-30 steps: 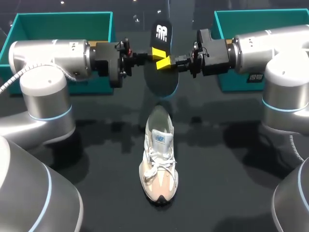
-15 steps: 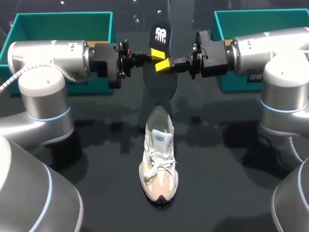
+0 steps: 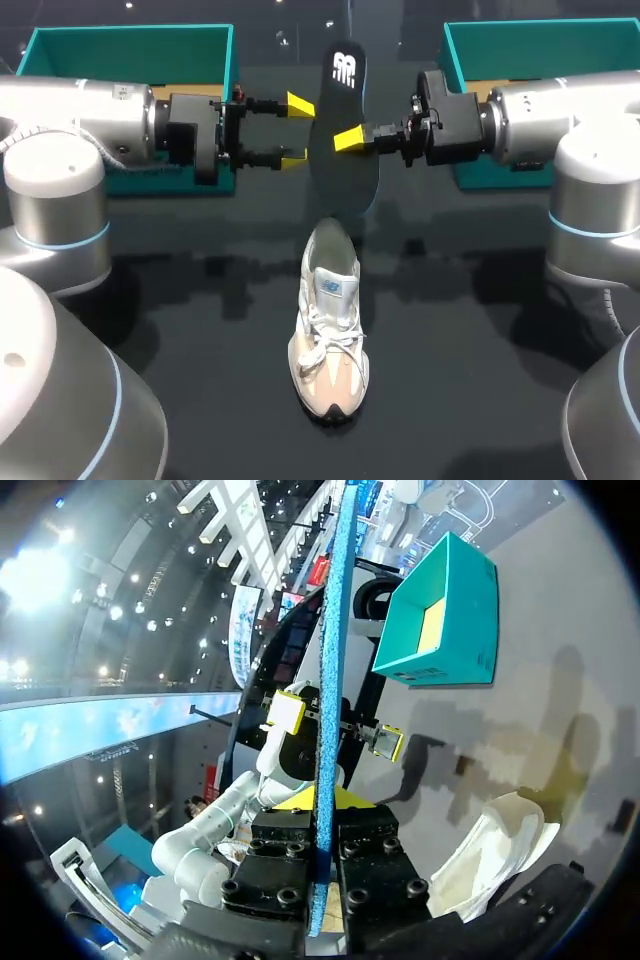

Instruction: Take the shoe out of the shoebox, open the shoe tongue, remove and reinsert the insole, then place the shoe into the shoebox

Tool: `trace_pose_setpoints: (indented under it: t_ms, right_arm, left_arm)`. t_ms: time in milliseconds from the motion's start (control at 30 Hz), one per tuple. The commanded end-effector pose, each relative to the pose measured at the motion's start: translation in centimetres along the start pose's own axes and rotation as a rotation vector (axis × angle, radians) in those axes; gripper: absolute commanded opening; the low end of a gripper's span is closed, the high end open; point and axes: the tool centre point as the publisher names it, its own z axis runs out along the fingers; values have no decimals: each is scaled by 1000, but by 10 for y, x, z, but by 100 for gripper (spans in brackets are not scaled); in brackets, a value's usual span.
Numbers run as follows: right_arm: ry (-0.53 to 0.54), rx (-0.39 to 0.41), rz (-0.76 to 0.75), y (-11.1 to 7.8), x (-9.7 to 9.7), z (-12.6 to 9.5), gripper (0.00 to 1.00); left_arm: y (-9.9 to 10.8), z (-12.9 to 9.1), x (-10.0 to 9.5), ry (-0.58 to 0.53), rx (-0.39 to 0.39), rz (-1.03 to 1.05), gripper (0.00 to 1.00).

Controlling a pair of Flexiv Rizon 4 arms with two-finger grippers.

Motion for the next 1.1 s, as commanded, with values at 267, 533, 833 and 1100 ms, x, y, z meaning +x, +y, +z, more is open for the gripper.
trace_pose_setpoints:
  t_ms: [267, 533, 833, 1100]
  right_arm:
    - [3, 3, -2, 3, -6, -2, 0]
    - [3, 3, -2, 3, -6, -2, 0]
    - [3, 3, -2, 3, -6, -2, 0]
    - [-97, -132, -139, 4, -7, -15, 0]
  left_arm:
    - [-14, -24, 0, 116, -23, 7, 100]
    - [-14, -24, 0, 116, -23, 7, 100]
    - [-14, -24, 0, 130, -34, -5, 100]
    - [-18, -29, 1, 169, -263, -286, 100]
